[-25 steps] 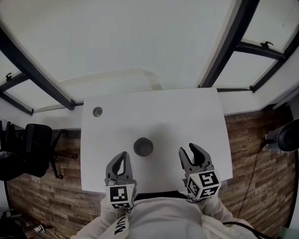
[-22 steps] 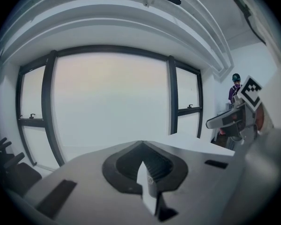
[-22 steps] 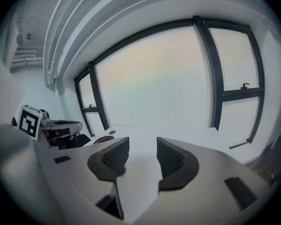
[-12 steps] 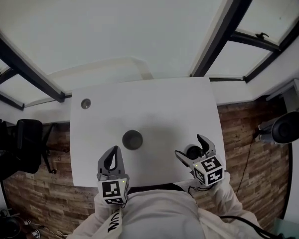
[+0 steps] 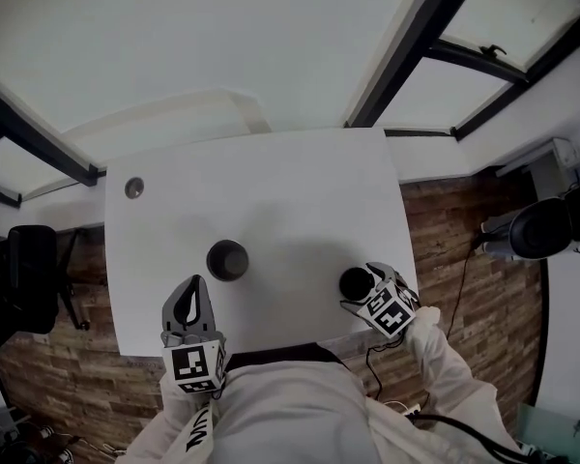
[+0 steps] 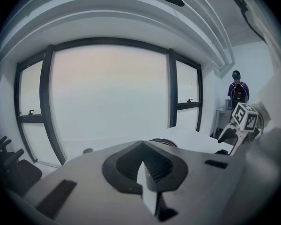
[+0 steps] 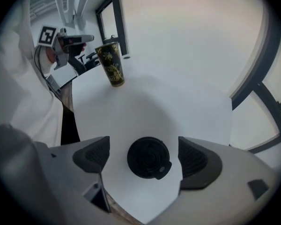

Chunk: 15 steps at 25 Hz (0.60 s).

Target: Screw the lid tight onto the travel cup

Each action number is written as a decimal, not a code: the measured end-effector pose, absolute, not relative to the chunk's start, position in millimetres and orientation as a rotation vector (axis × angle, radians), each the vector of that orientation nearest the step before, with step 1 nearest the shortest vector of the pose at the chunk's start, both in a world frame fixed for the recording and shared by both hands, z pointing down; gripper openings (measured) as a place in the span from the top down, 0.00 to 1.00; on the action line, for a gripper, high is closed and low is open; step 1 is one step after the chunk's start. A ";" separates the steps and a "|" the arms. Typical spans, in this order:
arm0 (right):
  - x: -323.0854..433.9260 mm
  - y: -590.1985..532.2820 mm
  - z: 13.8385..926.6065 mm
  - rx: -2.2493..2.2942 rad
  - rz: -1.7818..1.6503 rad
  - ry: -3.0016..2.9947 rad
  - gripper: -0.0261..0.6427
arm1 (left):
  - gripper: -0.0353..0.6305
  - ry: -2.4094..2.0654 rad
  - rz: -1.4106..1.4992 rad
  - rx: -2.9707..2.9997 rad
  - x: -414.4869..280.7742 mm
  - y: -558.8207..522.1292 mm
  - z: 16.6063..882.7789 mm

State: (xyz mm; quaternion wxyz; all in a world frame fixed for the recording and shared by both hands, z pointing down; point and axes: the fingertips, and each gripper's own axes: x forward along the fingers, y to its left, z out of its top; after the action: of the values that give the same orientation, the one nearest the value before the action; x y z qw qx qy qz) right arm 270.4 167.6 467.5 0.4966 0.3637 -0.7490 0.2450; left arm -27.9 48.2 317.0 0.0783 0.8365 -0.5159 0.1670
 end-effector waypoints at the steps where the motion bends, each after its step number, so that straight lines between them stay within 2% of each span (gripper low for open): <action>1: 273.9 171.2 475.0 0.846 0.592 -1.797 0.31 | 0.94 -1.546 0.503 2.503 -27.2 48.4 317.5; 15: 285.7 180.7 519.0 0.557 0.520 -1.702 0.31 | 0.94 -1.601 0.529 2.450 -32.0 58.6 322.5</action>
State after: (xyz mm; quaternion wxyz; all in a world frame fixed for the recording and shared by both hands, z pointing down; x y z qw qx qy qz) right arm 285.7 180.7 519.0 0.5961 0.2398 -0.7328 0.2238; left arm -32.0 58.6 322.5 0.0838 0.8208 -0.5364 0.1774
